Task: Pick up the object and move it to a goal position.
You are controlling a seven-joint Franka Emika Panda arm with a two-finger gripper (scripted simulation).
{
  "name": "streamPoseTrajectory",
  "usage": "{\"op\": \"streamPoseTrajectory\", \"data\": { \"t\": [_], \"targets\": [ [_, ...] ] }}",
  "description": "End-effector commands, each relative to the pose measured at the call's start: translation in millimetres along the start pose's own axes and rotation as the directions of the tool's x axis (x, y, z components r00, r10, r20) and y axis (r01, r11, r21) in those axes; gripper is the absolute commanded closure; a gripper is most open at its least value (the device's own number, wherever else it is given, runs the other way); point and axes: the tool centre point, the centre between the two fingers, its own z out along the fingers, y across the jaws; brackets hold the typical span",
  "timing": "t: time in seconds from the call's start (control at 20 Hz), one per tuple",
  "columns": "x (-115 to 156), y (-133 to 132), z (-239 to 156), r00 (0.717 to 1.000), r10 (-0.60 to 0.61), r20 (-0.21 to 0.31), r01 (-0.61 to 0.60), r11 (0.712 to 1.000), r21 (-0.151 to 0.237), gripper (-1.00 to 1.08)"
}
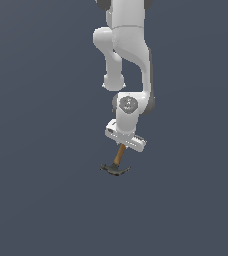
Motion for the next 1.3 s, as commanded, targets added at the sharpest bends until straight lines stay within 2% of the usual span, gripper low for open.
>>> {"op": "streamPoseTrajectory", "data": {
  "t": [0.0, 0.25, 0.55, 1.25],
  "targets": [
    [0, -2, -1, 1.0, -0.001, -0.001, 0.001, 1.0, 0.002, 1.08],
    [2, -5, -15, 1.0, -0.001, -0.001, 0.001, 1.0, 0.002, 1.08],
    [6, -14, -50, 1.0, -0.002, -0.001, 0.002, 1.0, 0.002, 1.08],
    [26, -48, -188, 1.0, -0.004, -0.002, 0.004, 1.0, 0.002, 1.08]
  ]
}}
